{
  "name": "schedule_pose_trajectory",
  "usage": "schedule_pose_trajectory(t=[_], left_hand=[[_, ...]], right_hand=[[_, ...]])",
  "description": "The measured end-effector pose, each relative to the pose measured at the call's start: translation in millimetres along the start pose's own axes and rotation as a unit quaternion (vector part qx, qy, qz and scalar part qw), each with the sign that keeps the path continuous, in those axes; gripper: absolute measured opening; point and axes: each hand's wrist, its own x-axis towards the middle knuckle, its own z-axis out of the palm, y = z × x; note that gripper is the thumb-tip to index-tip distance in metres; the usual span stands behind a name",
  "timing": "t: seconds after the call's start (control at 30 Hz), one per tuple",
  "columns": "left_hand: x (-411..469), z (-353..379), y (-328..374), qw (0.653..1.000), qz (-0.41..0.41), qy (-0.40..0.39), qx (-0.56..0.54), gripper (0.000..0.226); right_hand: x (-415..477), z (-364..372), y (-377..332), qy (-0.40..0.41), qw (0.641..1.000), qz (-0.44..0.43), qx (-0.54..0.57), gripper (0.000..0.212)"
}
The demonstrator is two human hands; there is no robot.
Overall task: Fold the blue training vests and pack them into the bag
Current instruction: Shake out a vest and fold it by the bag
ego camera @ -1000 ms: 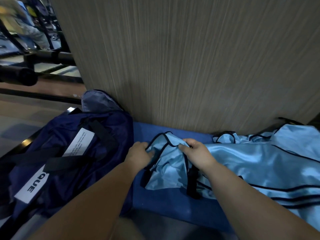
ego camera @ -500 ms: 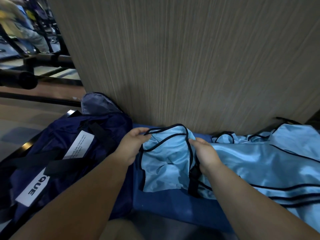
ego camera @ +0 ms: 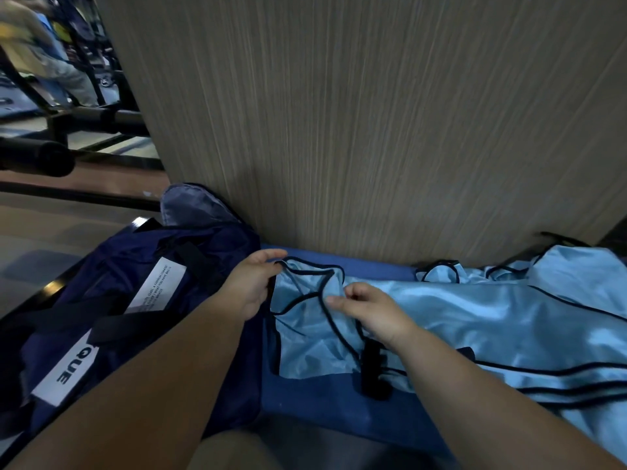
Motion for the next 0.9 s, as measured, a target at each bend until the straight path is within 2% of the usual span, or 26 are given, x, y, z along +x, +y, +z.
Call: schedule_pose_trajectory(t=[0.07,0.13,0.2,0.23,0.3,0.4,0.53,0.6,0.73,0.9], left_hand=[[2,0,4,1.0,0.006,0.005,0.014,0.024],[5,-1,7,1.0,0.007,0.001,0.03,0.024],[9,-4,8,0.999,0.008,-0.003,0.042,0.025],[11,-5,9,0.999,0.012,0.001,0.052,0.025],[15,-9,10,0.996,0.029,0.03,0.075,0.024],[18,-12,10,0.982,0.055,0.091,0.153,0.025],[12,-2,2,0.925,0.112,0.125,0.341,0.025],[3,10,-4,0.912,0.124,0.092,0.38,0.018],[-12,26,-22,0.898,0.064,-0.051,0.432,0.016],[-21,27,-26,0.93,0.033,-0.113,0.347,0.026]], right_hand=[[1,9,3,-0.02,0.997,-0.018,-0.07,0.052],[6,19,9,0.004,0.985,-0.042,-0.166,0.032],[8,26,13,0.036,0.968,-0.08,-0.236,0.026],[8,29,13,0.043,0.969,-0.094,-0.223,0.025],[6,30,12,0.059,0.987,-0.094,-0.116,0.024],[7,23,6,0.107,0.993,-0.053,0.013,0.026],[10,14,3,0.091,0.995,0.013,0.031,0.013],[11,16,5,0.078,0.996,0.035,0.035,0.013],[13,23,10,0.067,0.993,0.063,0.074,0.009],[11,24,10,0.055,0.996,0.025,0.069,0.013]])
